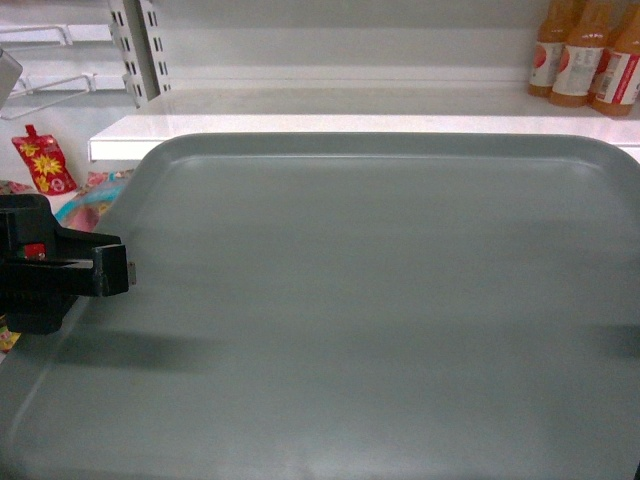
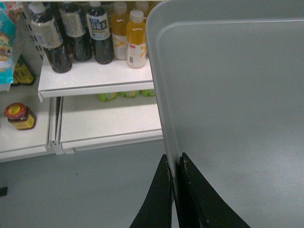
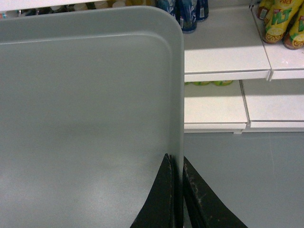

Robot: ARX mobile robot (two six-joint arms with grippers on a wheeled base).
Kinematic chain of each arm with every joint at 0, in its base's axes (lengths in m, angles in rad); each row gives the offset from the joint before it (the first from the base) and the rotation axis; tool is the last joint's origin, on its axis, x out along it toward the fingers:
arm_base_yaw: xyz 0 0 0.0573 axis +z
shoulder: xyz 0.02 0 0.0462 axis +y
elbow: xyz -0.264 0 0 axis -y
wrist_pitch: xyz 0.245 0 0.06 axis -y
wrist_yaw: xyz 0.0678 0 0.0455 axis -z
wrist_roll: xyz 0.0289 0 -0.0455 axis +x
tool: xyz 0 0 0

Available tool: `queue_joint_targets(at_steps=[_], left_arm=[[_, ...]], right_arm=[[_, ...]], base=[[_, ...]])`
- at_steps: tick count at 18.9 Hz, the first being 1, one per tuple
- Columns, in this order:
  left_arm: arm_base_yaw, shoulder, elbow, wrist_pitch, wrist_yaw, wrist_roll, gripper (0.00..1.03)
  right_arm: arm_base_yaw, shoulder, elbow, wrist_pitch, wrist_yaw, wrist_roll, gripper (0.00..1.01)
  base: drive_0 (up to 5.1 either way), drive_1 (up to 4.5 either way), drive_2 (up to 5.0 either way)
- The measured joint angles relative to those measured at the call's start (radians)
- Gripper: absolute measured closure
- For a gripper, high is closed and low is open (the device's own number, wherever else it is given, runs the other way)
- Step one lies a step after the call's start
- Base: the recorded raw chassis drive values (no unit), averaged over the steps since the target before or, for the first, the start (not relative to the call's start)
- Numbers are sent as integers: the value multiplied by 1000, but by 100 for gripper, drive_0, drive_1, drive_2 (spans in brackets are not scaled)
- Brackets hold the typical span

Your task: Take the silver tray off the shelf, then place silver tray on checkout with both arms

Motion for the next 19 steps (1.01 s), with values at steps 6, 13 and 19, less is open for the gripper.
queue_joint_targets(at_steps=[6,13,19], left_arm=[[2,0,0,-1,0,0,100],[2,0,0,-4,0,0,100],[0,0,-1,2,0,0,100]], right_arm=[[1,0,0,0,-1,0,98],[1,0,0,-2,0,0,98],[0,0,0,-3,1,0,98]], base=[[8,-404,420],[8,-404,421],[9,-403,421]])
